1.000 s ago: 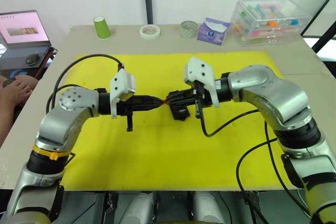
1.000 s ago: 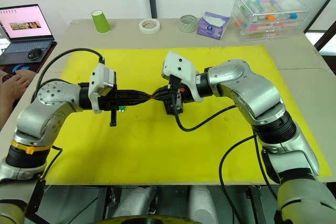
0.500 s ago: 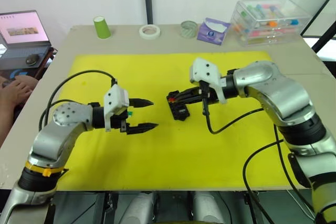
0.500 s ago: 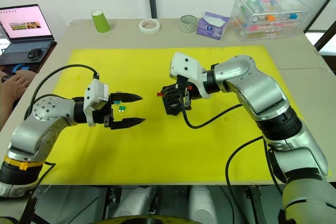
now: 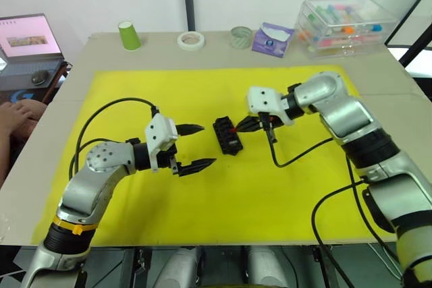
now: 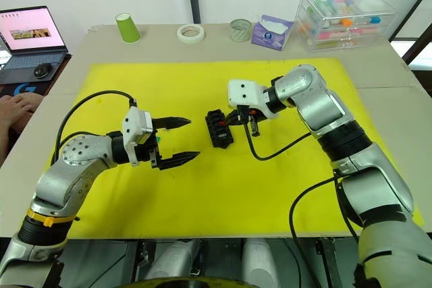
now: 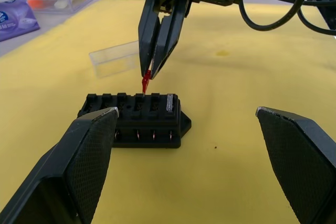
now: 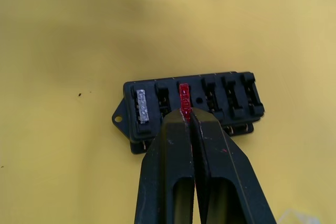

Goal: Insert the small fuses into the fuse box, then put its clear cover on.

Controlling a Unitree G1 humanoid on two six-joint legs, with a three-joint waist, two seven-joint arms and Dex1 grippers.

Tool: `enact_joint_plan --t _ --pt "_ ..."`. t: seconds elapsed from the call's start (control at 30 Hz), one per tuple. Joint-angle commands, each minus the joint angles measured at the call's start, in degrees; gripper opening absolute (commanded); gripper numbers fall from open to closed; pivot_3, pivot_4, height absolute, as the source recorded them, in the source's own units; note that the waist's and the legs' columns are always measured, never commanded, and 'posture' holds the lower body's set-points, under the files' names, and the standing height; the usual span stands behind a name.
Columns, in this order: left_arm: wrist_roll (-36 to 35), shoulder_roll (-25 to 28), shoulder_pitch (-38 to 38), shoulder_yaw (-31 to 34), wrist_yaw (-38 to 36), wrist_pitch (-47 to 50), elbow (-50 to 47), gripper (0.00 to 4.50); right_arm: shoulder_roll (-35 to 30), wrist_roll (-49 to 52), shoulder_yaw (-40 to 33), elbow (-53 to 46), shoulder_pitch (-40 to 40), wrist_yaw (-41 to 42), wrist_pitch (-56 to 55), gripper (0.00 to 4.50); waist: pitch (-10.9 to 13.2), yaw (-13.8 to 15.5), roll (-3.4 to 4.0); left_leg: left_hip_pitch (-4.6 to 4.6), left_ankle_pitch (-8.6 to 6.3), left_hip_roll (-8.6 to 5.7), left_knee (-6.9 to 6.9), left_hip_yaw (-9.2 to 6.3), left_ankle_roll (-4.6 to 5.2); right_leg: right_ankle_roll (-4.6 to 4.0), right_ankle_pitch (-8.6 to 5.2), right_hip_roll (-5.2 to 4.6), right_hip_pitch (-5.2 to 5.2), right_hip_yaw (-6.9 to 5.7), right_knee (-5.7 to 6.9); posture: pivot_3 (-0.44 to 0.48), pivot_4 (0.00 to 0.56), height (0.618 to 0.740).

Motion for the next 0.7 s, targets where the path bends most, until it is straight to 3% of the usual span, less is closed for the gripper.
enact_joint_plan --t 0.03,0.7 --pt "0.67 0.28 0.03 -0.35 0.1 -1.36 -1.19 4.42 1.33 -1.39 -1.04 1.25 -2.21 1.11 -2.64 0.0 0.0 0.03 0.0 0.0 0.0 0.0 0.0 0.0 0.0 0.0 0.0 0.0 0.0 0.0 0.0 0.0 0.15 0.74" --pt "1.14 0.44 -0.26 -0.07 -0.34 -1.76 0.32 4.42 3.14 -4.79 -2.1 4.62 -2.45 3.67 -6.08 0.0 0.0 0.05 0.0 0.0 0.0 -0.01 0.01 -0.01 0.0 0.0 0.0 0.0 0.01 0.0 0.0 0.0 0.15 0.74"
